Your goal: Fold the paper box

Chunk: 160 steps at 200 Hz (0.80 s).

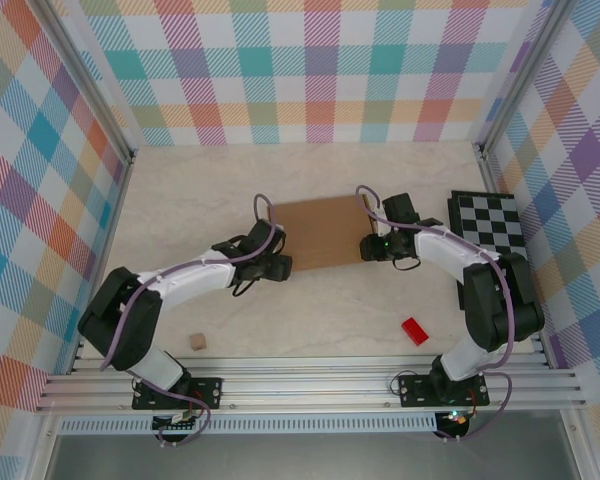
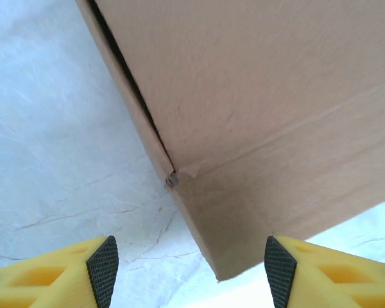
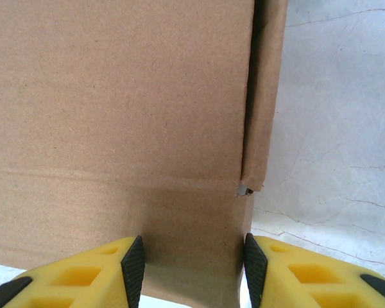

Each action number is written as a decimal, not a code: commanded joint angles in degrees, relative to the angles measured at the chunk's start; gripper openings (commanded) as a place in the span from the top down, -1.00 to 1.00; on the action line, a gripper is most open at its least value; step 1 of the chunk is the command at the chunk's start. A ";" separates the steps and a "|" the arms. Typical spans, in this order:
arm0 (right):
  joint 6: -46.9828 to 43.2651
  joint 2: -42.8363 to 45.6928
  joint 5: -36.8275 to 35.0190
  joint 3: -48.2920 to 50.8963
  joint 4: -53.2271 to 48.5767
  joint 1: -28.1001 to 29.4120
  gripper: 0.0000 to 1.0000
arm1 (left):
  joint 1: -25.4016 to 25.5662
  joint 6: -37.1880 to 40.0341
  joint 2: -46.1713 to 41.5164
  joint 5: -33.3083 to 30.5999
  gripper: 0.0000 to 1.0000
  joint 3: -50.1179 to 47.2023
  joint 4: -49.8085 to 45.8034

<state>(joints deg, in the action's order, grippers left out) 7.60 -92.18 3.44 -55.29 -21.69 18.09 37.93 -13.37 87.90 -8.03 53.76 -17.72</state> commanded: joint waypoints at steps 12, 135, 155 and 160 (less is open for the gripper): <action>-1.33 -0.10 -0.81 -1.49 -1.22 0.18 0.06 | -2.62 2.23 -3.32 2.53 -0.34 9.03 -2.26; 1.43 -0.72 1.56 -1.72 1.06 -0.07 0.13 | -15.35 6.32 29.05 12.84 -0.36 36.97 -10.42; 2.26 -0.71 2.68 -0.76 3.17 -0.33 0.14 | -15.34 5.48 29.48 14.32 -0.36 36.11 -9.71; 2.53 -0.66 2.86 -0.57 3.64 -0.42 0.14 | -15.34 5.38 29.56 14.57 -0.36 35.83 -9.57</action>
<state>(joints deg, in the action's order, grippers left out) 8.32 -92.18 4.10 -55.88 -21.41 18.02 22.72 -7.49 117.54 3.57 89.52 -25.67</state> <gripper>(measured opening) 0.432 0.681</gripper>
